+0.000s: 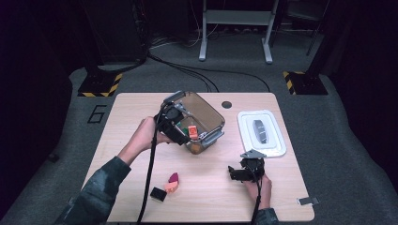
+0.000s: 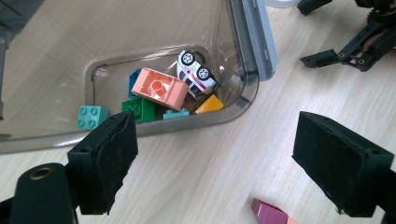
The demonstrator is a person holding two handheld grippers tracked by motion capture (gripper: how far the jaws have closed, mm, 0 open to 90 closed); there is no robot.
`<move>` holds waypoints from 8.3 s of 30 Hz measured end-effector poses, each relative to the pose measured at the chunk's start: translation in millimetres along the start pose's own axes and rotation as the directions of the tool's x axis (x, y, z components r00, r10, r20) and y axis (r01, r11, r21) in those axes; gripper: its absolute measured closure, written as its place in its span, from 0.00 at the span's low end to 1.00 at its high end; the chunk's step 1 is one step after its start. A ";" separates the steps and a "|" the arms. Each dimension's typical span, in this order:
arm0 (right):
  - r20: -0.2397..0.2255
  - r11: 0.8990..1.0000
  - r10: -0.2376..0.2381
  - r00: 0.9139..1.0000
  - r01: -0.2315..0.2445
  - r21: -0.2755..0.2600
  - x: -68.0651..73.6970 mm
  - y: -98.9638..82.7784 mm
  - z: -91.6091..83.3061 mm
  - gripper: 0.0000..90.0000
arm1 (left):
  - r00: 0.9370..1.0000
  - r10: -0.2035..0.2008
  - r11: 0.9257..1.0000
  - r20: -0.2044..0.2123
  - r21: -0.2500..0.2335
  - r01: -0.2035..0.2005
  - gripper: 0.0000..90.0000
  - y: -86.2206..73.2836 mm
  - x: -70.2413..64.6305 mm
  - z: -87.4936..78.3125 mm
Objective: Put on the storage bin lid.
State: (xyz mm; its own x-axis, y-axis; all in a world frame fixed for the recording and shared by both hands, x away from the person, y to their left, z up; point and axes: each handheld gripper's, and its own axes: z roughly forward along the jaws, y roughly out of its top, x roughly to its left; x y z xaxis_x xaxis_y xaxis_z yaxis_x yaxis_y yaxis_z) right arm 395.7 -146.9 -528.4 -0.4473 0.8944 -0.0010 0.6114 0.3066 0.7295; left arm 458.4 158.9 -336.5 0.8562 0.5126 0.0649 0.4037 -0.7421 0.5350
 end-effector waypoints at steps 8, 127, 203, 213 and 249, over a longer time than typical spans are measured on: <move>0.001 1.000 0.000 1.000 0.000 0.000 0.1 0.0 0.0 0.09 | 0.999 -0.039 0.996 -0.025 -0.084 0.037 0.11 -33.8 -0.3 -14.1; 0.004 1.000 0.002 1.000 -0.002 0.000 0.5 0.0 0.0 0.09 | 0.993 -0.066 0.955 0.097 -0.282 0.091 0.66 -226.8 -33.1 29.8; 0.003 1.000 0.001 1.000 -0.001 0.001 0.4 0.1 0.1 0.09 | 0.996 -0.073 0.987 0.055 -0.136 0.080 0.66 -20.2 35.3 -2.2; 0.003 1.000 0.001 1.000 -0.001 0.001 0.3 0.0 0.0 0.08 | 0.996 -0.057 0.998 0.070 -0.036 0.060 0.65 3.0 31.3 15.4; 0.002 1.000 0.002 1.000 -0.002 0.000 0.3 0.0 0.0 0.09 | 0.993 -0.021 0.975 0.118 0.223 -0.006 0.65 51.1 14.2 56.1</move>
State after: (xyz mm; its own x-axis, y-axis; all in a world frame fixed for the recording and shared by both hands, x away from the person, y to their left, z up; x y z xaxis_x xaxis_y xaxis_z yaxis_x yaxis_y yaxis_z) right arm 395.6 -146.6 -528.4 -0.4444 0.8958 -0.0010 0.6123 0.3046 0.7296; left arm 509.3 104.0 -355.5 0.8796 0.4735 -0.0463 0.4605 -0.8229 0.3328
